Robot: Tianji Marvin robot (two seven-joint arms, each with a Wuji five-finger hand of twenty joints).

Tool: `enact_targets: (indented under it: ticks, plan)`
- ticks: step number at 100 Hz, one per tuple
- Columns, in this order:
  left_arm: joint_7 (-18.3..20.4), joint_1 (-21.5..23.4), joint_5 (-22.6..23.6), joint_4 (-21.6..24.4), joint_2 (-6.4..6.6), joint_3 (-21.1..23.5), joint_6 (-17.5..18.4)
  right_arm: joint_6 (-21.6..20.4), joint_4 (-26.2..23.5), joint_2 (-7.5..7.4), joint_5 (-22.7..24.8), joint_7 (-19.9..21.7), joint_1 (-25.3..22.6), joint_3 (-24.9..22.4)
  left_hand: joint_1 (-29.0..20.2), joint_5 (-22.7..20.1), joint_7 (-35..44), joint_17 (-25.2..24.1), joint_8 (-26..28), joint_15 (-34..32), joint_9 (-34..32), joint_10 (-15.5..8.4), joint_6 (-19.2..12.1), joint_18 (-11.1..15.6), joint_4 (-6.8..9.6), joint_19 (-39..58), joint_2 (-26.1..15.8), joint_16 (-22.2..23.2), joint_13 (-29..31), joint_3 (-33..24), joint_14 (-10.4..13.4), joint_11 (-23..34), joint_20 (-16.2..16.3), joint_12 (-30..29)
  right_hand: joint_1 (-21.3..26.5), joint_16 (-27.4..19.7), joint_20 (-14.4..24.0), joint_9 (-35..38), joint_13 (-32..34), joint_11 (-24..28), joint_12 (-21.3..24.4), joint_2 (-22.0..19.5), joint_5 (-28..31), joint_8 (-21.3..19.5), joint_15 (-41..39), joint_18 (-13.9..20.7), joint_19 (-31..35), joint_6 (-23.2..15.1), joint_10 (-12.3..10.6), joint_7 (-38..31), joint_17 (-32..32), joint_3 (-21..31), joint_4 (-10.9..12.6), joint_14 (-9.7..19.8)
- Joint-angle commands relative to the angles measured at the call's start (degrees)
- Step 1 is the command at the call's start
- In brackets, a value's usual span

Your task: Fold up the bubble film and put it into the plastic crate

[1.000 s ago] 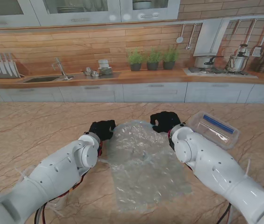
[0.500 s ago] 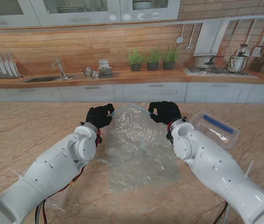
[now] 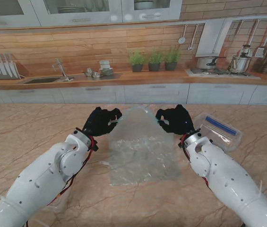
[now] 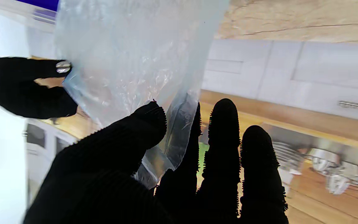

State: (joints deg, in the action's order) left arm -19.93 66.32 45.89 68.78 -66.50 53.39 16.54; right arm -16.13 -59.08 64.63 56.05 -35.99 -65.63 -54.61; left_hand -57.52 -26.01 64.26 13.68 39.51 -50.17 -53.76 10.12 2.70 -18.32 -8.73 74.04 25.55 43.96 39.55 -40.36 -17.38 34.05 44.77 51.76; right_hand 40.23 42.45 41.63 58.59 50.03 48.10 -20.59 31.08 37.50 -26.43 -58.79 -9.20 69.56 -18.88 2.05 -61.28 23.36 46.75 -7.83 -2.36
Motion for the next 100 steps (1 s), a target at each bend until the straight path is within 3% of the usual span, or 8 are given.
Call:
enact_targets:
  ticks: [1,13,30,49,66,81,87,100]
  plan:
    - [0.32,1.42,1.16,1.03,1.44,0.02,0.57,-0.73,-0.72,-1.56,1.65,-0.11,-2.79,-0.17,-0.25,-0.29,0.72,-0.33,0.13,1.02,-1.32,-1.61,-2.37,1.35,-2.25,0.60,0.04,0.72,-0.83,-1.03,1.83,-1.20,1.17,0.63,0.71,-0.92,-0.94,2.13,-1.50,-0.77,0.67,1.20,-0.52,0.16,1.31,0.35,-1.71,-5.08,-1.48,-3.99,-1.33,4.73,-1.17,2.47]
    - [0.64,3.29,6.53,2.49,3.24,1.19,6.22,-2.93,-3.12,-3.35,6.18,-0.09,-6.13,-1.85,1.68,-1.58,0.74,-1.08,-0.58,4.77,-3.16,-3.16,-4.02,1.79,-2.64,-2.35,1.44,-0.66,-1.29,-3.52,3.20,-3.24,0.18,0.28,0.35,-1.48,-1.68,1.78,-2.16,-0.45,0.29,2.70,-0.80,0.34,2.52,-0.18,-3.35,-5.34,-1.71,-4.90,-2.00,5.83,-1.19,2.55]
    - [4.50,5.95,11.27,4.81,5.37,2.76,11.81,-6.26,-5.48,-6.53,14.30,-0.09,-8.64,-2.21,3.91,-3.31,0.39,-1.37,-2.11,9.75,-5.17,-4.47,-5.41,1.76,-3.24,-5.25,2.77,-4.14,-1.23,-6.10,5.03,-5.09,-0.89,-0.57,-0.01,-1.06,-1.80,1.16,-2.44,0.56,-0.58,2.79,-1.21,0.07,1.89,-0.07,-3.77,-5.79,-1.67,-5.43,-2.08,6.37,-1.26,2.75]
    - [9.93,9.22,9.44,6.81,5.95,3.50,13.53,-8.91,-7.74,-8.73,19.86,-0.04,-9.98,-2.30,4.14,-3.73,0.23,-1.95,-2.69,10.03,-5.27,-3.88,-5.07,1.31,-3.19,-5.80,3.17,-4.54,-1.55,-6.84,4.53,-5.32,-0.98,-0.72,-0.34,-1.01,-1.83,0.40,-3.19,0.58,-0.73,2.70,-1.62,0.09,2.11,0.27,-4.06,-5.96,-1.89,-5.28,-2.17,6.38,-1.32,2.90]
    - [13.30,9.97,7.43,6.55,6.18,3.11,14.51,-10.31,-9.95,-9.59,22.26,1.52,-11.52,-3.43,4.23,-3.50,0.16,-2.67,-2.71,9.85,-4.45,-3.48,-5.61,1.52,-3.09,-6.17,3.01,-4.40,-2.41,-6.73,3.99,-5.17,-0.88,-0.19,-1.56,-1.31,-1.88,-1.51,-4.87,-0.18,-0.70,3.38,-2.76,0.59,3.25,0.56,-4.64,-5.26,-1.45,-4.64,-2.72,6.15,-1.34,2.79]
    - [16.70,9.57,6.90,6.45,6.73,2.46,15.71,-10.87,-11.01,-10.21,23.95,2.72,-12.64,-4.41,4.45,-3.47,-0.42,-2.81,-3.06,10.12,-3.55,-3.90,-6.42,1.72,-2.76,-6.52,2.70,-4.49,-2.83,-6.27,4.28,-5.83,-0.84,-0.29,-9.76,-1.51,-1.22,-5.31,-7.20,0.09,-2.37,9.88,-5.32,1.77,4.63,0.64,-5.93,-2.47,-0.81,-2.91,-3.44,6.34,-0.82,2.31]
    - [18.27,9.44,5.77,6.46,6.81,2.18,16.12,-10.61,-11.17,-10.52,24.87,2.04,-12.99,-4.58,3.99,-3.85,-0.75,-3.23,-3.41,10.53,-3.07,-3.68,-6.87,1.98,-2.29,-7.17,2.78,-4.61,-3.36,-5.79,4.17,-6.61,-0.97,-0.28,-11.41,-1.45,-0.88,-5.85,-7.64,0.27,-2.70,10.01,-5.20,1.45,4.41,0.71,-5.76,-1.22,-0.69,-1.81,-3.46,4.85,-0.98,2.11]
    - [20.04,9.19,5.77,6.80,7.17,1.58,16.58,-10.44,-12.27,-10.76,25.99,1.38,-14.73,-6.16,4.06,-4.17,-1.01,-3.42,-3.73,10.70,-2.59,-3.85,-7.42,2.09,-2.01,-7.52,2.93,-4.62,-3.57,-5.54,4.43,-7.36,-0.95,-0.05,-14.45,-1.75,-0.53,-7.52,-9.16,0.16,-2.95,7.82,-5.49,-0.80,4.63,0.99,-5.92,1.07,-0.23,1.86,-4.15,0.71,0.92,2.08]
